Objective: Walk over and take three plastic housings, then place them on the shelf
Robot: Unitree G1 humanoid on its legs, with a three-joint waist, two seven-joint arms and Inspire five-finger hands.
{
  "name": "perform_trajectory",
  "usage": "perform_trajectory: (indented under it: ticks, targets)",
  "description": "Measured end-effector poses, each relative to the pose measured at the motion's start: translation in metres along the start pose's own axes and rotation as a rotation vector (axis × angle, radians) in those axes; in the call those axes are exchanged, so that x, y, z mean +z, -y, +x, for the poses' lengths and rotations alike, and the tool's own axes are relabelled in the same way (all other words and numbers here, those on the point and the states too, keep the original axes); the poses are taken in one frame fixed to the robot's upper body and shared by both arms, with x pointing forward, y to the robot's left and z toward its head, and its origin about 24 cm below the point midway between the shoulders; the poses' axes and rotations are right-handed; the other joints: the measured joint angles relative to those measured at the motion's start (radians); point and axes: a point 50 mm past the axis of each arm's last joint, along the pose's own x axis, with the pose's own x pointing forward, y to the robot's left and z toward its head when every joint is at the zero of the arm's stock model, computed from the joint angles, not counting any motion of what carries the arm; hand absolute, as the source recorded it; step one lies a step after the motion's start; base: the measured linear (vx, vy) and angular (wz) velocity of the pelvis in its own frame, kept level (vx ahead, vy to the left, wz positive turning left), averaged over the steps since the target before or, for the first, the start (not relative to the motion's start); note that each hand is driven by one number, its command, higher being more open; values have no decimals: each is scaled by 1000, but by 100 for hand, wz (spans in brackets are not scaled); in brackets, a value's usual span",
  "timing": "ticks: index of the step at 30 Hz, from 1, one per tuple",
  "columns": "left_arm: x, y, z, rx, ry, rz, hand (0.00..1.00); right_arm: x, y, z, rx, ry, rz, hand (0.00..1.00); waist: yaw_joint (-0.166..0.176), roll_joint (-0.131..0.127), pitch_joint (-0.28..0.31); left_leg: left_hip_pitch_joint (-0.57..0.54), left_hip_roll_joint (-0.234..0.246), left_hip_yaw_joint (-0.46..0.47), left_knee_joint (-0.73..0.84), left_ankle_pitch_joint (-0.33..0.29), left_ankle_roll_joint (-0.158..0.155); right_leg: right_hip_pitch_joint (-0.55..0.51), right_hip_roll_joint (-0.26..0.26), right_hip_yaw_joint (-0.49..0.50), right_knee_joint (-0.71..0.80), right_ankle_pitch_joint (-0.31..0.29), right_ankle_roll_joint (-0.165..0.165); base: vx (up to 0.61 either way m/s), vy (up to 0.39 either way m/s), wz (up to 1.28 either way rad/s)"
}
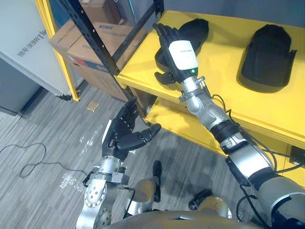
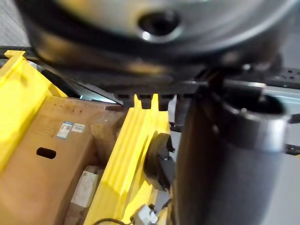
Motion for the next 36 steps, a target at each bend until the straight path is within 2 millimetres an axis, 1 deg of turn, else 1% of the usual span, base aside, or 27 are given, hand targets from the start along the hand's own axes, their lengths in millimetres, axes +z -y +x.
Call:
perform_trajectory:
  ticks: [1, 2, 8, 10, 12, 15, 19, 23, 36]
  targets:
    - [1, 1, 1, 1, 4, -1, 100, -1, 2, 1, -3, -2, -8, 100, 0, -1, 6, -1, 0, 0, 0, 1, -1, -2, 0, 0, 2, 0, -1, 1, -47, -4]
    - [3, 1, 4, 7, 19, 0, 100, -3, 8, 7, -20, -7, -28, 100, 4, -2, 27, -4, 1, 2, 0, 3, -3, -11, -1, 6, 9, -2, -3, -7, -36, -4]
    - [3, 1, 6, 24, 24, -1, 100, -3, 18, 16, -49, 2, -44, 100, 1, -1, 33, -16, 3, 5, 0, 5, -5, -30, -1, 13, 15, 0, -2, 10, -33, -2]
    - [5, 1, 7, 20, 32, 0, 100, -5, 26, 21, -65, 9, -65, 100, 1, -1, 51, -14, 4, 5, 1, 6, -7, -30, -2, 14, 21, -2, -5, -6, -43, -2]
    - [5, 2, 9, 16, 36, 0, 100, -7, 28, 23, -71, 1, -79, 100, 1, 0, 64, -12, 4, 5, 1, 7, -8, -30, -3, 14, 24, -4, -7, -8, -21, 0]
    - [6, 2, 10, 13, 42, 1, 100, -10, 30, 24, -75, -22, -100, 100, 2, 1, 76, -13, 4, 5, 1, 9, -7, -30, -4, 14, 25, -7, -12, 0, 0, 0]
    - [6, 2, 10, 18, 41, 1, 100, -19, 29, 23, -62, -73, -127, 100, 4, 1, 77, -15, 3, 5, 0, 9, -7, -32, -5, 14, 25, -7, -12, 0, 0, 0]
    - [6, 2, 10, 20, 41, 2, 100, -19, 29, 23, -67, -77, -130, 100, 4, 1, 77, -15, 3, 5, 0, 9, -7, -32, -5, 14, 26, -4, -7, 11, -42, 0]
    - [5, 3, 10, 28, 38, -2, 100, -26, 34, 28, -92, -135, -175, 100, 4, 1, 77, -13, 4, 7, -1, 10, -9, -33, -5, 16, 26, -3, -7, 3, -13, 0]
